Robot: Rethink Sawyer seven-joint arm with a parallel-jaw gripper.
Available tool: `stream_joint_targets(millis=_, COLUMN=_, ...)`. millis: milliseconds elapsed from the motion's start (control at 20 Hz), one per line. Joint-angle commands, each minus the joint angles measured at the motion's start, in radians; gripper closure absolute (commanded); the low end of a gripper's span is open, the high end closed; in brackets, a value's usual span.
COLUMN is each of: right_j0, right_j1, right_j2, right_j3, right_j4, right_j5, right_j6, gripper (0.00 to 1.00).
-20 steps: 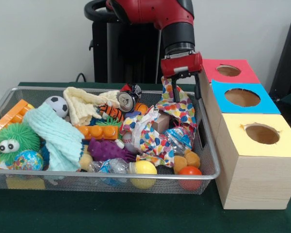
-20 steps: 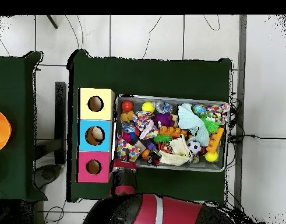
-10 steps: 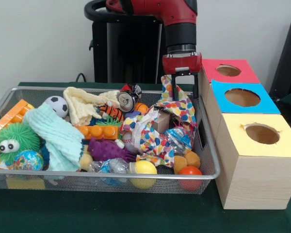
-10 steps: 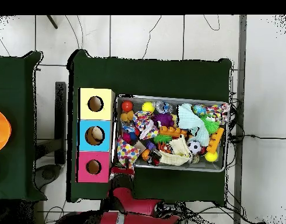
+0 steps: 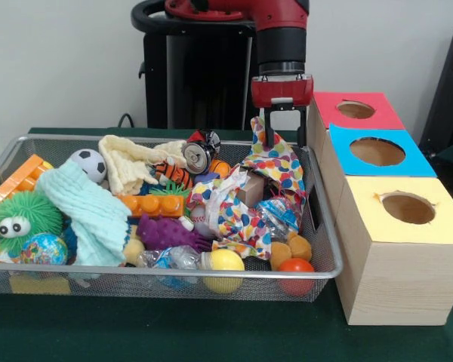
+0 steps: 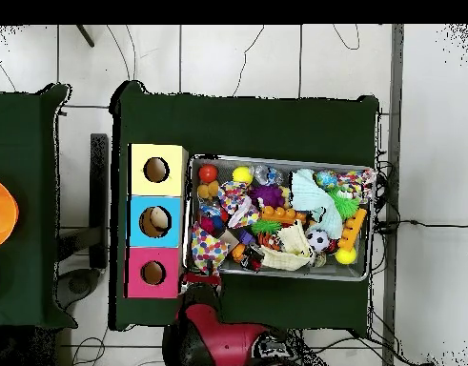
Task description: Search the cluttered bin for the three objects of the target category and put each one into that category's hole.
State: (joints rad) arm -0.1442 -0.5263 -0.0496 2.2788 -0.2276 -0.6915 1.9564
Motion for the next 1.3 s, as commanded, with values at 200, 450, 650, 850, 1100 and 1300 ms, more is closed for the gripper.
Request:
stream_joint_targets(millis=200, right_j0=-0.052, right_j1=-0.123, right_j2=0.06, right_j3=-0.109, right_j4=0.004, right_j5=0.217, right_j6=0.116, gripper=0.0)
stream_joint_targets(millis=450, right_j0=-0.07, right_j1=-0.162, right_j2=0.083, right_j3=-0.117, right_j4=0.01, right_j5=0.287, right_j6=0.123, gripper=0.0)
stream_joint_targets(millis=650, right_j0=-0.061, right_j1=-0.152, right_j2=0.094, right_j3=-0.161, right_j4=0.015, right_j5=0.446, right_j6=0.053, gripper=0.0)
stream_joint_targets(millis=850, right_j0=-0.047, right_j1=-0.147, right_j2=0.104, right_j3=-0.208, right_j4=0.013, right_j5=0.549, right_j6=0.019, gripper=0.0)
stream_joint_targets(millis=1100, right_j0=-0.03, right_j1=-0.119, right_j2=0.125, right_j3=-0.285, right_j4=-0.072, right_j5=0.699, right_j6=-0.087, gripper=0.0)
stream_joint_targets(millis=1300, right_j0=-0.015, right_j1=-0.09, right_j2=0.125, right_j3=-0.353, right_j4=-0.115, right_j5=0.806, right_j6=-0.112, gripper=0.0)
